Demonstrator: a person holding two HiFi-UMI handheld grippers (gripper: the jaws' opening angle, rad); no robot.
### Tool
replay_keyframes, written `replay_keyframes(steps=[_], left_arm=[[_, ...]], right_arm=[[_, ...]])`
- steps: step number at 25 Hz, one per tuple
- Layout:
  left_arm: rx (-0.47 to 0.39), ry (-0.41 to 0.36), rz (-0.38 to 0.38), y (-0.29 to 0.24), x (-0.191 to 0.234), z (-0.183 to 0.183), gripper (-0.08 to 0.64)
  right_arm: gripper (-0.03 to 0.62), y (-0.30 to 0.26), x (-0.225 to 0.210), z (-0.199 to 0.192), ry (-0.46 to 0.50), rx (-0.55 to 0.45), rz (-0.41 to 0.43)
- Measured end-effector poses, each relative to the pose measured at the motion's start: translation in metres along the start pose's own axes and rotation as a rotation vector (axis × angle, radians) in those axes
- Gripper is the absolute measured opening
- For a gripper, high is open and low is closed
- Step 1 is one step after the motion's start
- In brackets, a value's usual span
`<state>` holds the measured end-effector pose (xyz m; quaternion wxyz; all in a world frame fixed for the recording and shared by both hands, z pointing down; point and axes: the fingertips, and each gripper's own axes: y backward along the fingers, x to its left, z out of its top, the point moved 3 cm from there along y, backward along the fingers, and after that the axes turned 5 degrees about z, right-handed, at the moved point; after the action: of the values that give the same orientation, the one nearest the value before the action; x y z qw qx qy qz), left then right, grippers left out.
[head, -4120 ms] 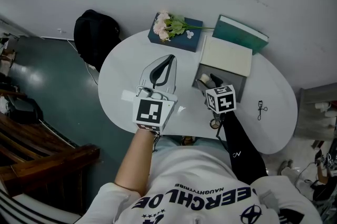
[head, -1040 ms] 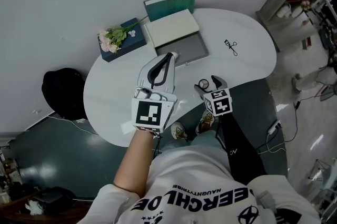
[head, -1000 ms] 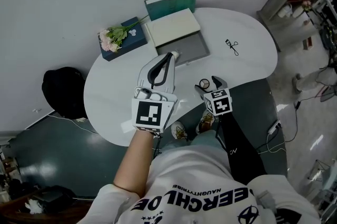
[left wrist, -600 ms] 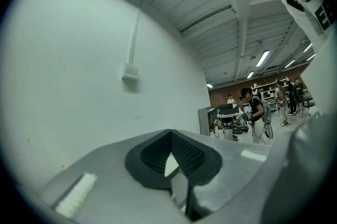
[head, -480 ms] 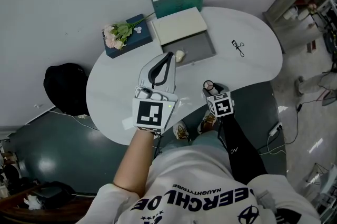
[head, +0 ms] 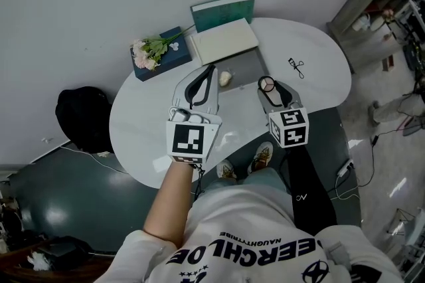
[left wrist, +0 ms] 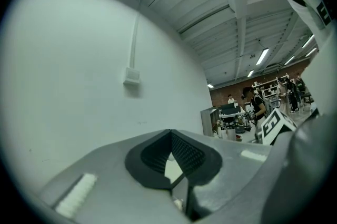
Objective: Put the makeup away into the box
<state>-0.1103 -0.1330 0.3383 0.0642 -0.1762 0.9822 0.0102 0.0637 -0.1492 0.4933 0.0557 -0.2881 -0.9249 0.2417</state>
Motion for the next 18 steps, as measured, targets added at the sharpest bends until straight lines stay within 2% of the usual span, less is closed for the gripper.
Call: replay_keyframes(steps=[5, 10, 12, 18], left_arm=[[-0.016, -0.010, 0.017, -0.003, 0.007, 0.012, 0.000], [-0.044, -0.021, 0.034, 0.000, 0.013, 0.026, 0.000], [-0.049, -0.020, 0.037, 0.002, 0.014, 0.027, 0.000], [-0.050, -0.022, 0.043, 0.004, 0.011, 0.024, 0.000]], right_arm=[[0.239, 0.030, 0.005, 0.077, 0.071, -0.162, -0.009], [0.238, 0.058, 0.017, 0.124, 0.129, -0.279, -0.013], [0.238, 0.062, 0.021, 0.132, 0.143, -0.298, -0.009], [0.239, 0.053, 0.021, 0.122, 0.141, -0.260, 0.018]])
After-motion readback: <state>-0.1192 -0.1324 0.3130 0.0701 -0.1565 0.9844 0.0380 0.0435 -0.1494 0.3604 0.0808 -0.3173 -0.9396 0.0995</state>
